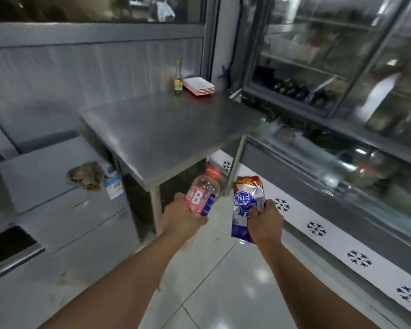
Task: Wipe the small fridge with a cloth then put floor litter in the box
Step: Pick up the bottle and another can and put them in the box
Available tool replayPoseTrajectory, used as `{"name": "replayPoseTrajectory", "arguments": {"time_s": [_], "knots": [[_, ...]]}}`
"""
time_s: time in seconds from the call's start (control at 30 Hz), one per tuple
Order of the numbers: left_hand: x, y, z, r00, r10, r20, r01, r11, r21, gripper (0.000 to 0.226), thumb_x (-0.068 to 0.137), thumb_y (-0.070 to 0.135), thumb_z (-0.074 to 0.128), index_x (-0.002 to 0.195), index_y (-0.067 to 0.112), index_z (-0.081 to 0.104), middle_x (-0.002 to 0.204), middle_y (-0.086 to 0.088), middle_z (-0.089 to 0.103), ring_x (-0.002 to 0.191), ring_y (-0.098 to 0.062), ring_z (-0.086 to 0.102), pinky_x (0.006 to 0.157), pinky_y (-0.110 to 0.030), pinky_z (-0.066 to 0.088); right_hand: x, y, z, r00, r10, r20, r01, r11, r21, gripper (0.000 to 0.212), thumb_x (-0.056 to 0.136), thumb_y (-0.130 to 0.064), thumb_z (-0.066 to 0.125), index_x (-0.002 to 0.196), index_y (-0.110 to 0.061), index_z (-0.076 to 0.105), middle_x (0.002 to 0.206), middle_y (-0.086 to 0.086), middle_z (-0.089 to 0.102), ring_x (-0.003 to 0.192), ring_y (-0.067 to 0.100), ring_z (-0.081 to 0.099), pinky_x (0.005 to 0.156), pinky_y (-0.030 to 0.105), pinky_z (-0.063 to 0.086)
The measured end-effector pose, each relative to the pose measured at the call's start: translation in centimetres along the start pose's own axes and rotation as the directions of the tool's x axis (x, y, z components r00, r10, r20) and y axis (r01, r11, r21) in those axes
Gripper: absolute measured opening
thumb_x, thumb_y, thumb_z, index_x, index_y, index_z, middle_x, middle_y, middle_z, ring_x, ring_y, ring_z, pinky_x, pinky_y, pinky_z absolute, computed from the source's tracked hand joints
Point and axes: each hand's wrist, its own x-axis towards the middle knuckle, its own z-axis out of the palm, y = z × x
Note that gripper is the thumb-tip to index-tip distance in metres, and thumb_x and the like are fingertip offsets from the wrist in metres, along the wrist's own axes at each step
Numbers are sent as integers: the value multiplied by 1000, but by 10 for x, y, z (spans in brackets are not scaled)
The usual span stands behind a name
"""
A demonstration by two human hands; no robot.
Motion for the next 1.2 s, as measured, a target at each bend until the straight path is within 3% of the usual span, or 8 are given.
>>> {"name": "replayPoseTrajectory", "arguments": {"time_s": [0.3, 0.4, 0.5, 0.73, 0.87, 1.07, 1.2], "knots": [[-74, 145, 46, 954, 257, 152, -245, 965, -98, 67, 59, 35, 85, 114, 22, 49, 106, 1, 64, 88, -18, 64, 83, -35, 54, -10, 47, -192, 943, 141, -303, -119, 989, 92, 18, 93, -13, 49, 108, -3, 52, 102, 16, 63, 85, 30, 62, 75, 46, 55], [-115, 185, 68, 923, 340, 182, -323, 939, -117, 60, 59, 35, 85, 105, 24, 48, 99, 2, 64, 84, -18, 64, 81, -35, 54, -23, 74, -248, 912, 174, -371, -140, 983, 118, 19, 92, -12, 49, 109, -4, 52, 101, 15, 62, 79, 26, 58, 66, 39, 52], [-164, 220, 94, 889, 412, 201, -402, 911, -91, 58, 59, 37, 84, 101, 24, 47, 93, 5, 61, 79, -16, 61, 73, -29, 50, -41, 108, -304, 882, 174, -439, -142, 984, 104, 18, 91, -12, 48, 107, -5, 54, 100, 16, 64, 74, 23, 52, 54, 28, 39], [-307, 280, 180, 819, 485, 307, -470, 874, -127, 56, 59, 36, 83, 99, 21, 47, 93, 3, 62, 80, -19, 62, 71, -30, 50, -108, 209, -443, 795, 227, -563, -195, 974, 117, 13, 91, -14, 49, 100, -6, 53, 94, 12, 62, 82, 27, 61, 68, 41, 54], [-385, 313, 243, 746, 528, 406, -500, 847, -184, 58, 60, 36, 84, 104, 20, 49, 95, 2, 63, 80, -17, 63, 72, -32, 54, -149, 272, -519, 719, 260, -645, -228, 964, 135, 13, 91, -14, 50, 102, -7, 51, 94, 12, 63, 79, 24, 59, 63, 38, 53], [-484, 362, 342, 599, 579, 552, -540, 802, -256, 58, 60, 36, 84, 102, 22, 47, 91, 4, 63, 76, -14, 62, 69, -33, 55, -193, 363, -618, 574, 413, -707, -358, 903, 238, 21, 92, -16, 53, 112, -10, 50, 108, 13, 62, 92, 28, 61, 74, 41, 56], [-535, 396, 409, 513, 597, 617, -571, 774, -273, 60, 57, 38, 85, 101, 26, 46, 92, 5, 62, 75, -12, 60, 63, -27, 48, -206, 424, -677, 489, 478, -730, -432, 860, 274, 25, 91, -14, 52, 116, -9, 52, 111, 13, 62, 93, 28, 60, 67, 32, 49]]}}
